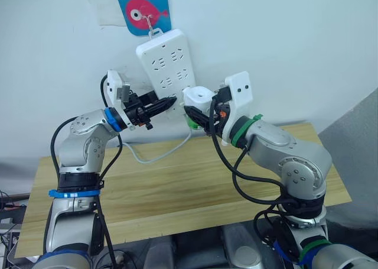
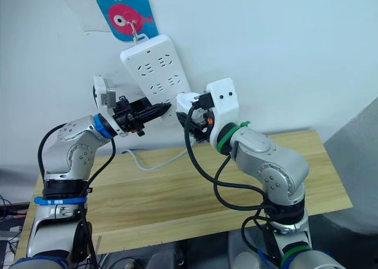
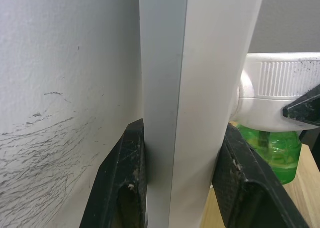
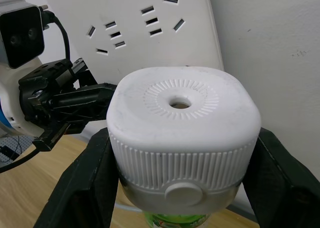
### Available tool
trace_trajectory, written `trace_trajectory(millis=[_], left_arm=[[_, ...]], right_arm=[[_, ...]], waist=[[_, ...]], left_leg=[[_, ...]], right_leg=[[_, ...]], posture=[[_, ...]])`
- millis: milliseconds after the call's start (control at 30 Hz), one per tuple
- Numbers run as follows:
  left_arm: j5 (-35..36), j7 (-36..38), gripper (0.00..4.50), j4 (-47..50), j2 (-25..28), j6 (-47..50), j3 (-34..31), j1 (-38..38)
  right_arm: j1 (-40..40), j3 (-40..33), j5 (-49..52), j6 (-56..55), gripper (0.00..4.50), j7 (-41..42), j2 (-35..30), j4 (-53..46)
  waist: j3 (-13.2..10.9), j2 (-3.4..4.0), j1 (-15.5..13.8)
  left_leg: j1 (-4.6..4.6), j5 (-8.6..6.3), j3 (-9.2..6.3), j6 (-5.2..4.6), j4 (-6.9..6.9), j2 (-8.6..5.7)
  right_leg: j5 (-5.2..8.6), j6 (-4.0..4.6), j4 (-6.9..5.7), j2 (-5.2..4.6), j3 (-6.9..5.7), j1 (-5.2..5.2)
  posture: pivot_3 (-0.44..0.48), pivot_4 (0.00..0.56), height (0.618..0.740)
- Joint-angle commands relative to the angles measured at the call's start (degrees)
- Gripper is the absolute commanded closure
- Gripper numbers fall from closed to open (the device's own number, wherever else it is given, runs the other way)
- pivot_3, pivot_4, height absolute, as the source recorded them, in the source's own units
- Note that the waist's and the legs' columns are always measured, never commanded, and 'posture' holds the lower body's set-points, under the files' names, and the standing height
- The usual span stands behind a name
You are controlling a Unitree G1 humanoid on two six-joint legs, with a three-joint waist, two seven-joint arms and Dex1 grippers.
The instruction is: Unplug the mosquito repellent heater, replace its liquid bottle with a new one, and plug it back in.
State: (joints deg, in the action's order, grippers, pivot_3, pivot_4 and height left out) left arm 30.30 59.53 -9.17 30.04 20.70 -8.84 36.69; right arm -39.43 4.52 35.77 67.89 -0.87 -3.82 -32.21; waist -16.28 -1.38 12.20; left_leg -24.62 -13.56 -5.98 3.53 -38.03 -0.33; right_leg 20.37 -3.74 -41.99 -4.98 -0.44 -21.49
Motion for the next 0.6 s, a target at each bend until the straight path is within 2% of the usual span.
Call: trace_trajectory(millis=[33, 267, 600], left_arm=[[2.26, 1.17, 3.17, 4.91, -1.47, 0.40, 1.40, 1.19], [2.45, 1.54, 3.17, 5.73, -1.33, 1.05, 1.39, 0.58], [2.26, 2.63, 3.17, 6.55, -0.77, 0.88, 2.00, -0.45]], right_arm=[[-3.57, 5.68, 1.13, -1.87, 1.55, 4.22, 2.80, -0.02], [-5.15, 7.62, -1.91, -2.23, 1.55, 5.93, 3.25, 1.83], [-7.36, 6.42, -4.76, -2.73, 1.55, 7.25, 5.05, 4.36]], waist=[[0.00, 0.00, -0.01], [0.00, 0.00, 0.29], [0.00, 0.00, 0.52]], left_leg=[[0.01, 0.00, -0.01, 0.00, 0.00, 0.00], [0.09, 0.01, 0.04, 0.00, 0.04, 0.03], [0.32, 0.01, 0.09, -0.02, 0.14, 0.08]], right_leg=[[0.00, 0.00, 0.00, 0.00, 0.00, 0.01], [-0.02, 0.04, -0.02, 0.03, 0.08, 0.00], [-0.06, 0.06, -0.05, 0.14, 0.44, -0.01]], posture=[[-0.217, 0.249, 0.740], [-0.214, 0.250, 0.740], [-0.211, 0.247, 0.740]])
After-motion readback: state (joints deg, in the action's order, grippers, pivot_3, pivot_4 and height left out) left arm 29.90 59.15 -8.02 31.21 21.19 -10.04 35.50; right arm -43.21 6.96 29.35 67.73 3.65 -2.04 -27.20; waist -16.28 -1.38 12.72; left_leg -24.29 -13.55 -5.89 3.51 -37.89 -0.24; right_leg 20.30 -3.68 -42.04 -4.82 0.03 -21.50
